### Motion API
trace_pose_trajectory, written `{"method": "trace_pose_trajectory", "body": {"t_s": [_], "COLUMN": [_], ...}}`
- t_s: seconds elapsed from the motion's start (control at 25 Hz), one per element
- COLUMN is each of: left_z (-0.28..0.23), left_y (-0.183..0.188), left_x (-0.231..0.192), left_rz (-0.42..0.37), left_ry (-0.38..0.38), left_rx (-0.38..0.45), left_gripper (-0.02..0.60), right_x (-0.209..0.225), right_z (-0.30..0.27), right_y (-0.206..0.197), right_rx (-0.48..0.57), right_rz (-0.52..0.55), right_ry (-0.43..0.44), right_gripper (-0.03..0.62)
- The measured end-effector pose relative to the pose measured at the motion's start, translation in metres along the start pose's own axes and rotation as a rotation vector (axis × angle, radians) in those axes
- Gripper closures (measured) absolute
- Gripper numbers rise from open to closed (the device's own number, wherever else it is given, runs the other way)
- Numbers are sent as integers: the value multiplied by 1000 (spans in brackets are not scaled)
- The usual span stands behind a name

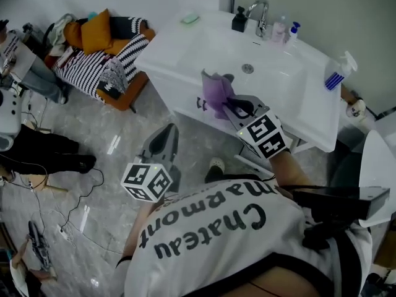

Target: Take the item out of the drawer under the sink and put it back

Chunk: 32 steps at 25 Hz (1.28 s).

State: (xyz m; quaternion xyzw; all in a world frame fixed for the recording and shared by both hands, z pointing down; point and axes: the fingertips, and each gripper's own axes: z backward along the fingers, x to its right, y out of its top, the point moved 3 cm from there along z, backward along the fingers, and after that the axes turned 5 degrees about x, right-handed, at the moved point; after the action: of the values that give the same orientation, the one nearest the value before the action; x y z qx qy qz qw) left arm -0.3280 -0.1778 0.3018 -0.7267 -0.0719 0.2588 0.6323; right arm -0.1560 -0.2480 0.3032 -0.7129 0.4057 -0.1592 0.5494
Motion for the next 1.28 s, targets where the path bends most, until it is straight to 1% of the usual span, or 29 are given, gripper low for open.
{"method": "trace_pose_trajectory", "body": {"t_s": [0.16,0.4,0.56,0.8,0.88,1.04,1.2,1.28], "left_z": [-39,-97,-135,-192,-206,-227,-245,-252], "left_y": [5,2,-1,-7,-9,-15,-15,-18], "left_x": [-17,-31,-34,-29,-25,-20,-15,-14], "left_rz": [-1,0,8,-9,-10,22,29,33], "left_ry": [-24,-96,-145,-232,-257,-307,-326,-335], "left_rx": [-14,-62,-98,-146,-163,-206,-212,-229], "left_gripper": [572,572,572,572,572,572,572,572], "right_x": [31,75,102,142,152,163,178,184], "right_z": [-18,-35,-42,-47,-47,-41,-36,-31], "right_y": [-5,-18,-29,-47,-51,-64,-78,-86], "right_rx": [-14,-49,-77,-102,-109,-132,-142,-148], "right_rz": [-17,-57,-87,-143,-160,-204,-251,-279], "right_ry": [-32,-101,-138,-200,-220,-261,-295,-319], "right_gripper": [542,542,542,542,542,542,542,542]}}
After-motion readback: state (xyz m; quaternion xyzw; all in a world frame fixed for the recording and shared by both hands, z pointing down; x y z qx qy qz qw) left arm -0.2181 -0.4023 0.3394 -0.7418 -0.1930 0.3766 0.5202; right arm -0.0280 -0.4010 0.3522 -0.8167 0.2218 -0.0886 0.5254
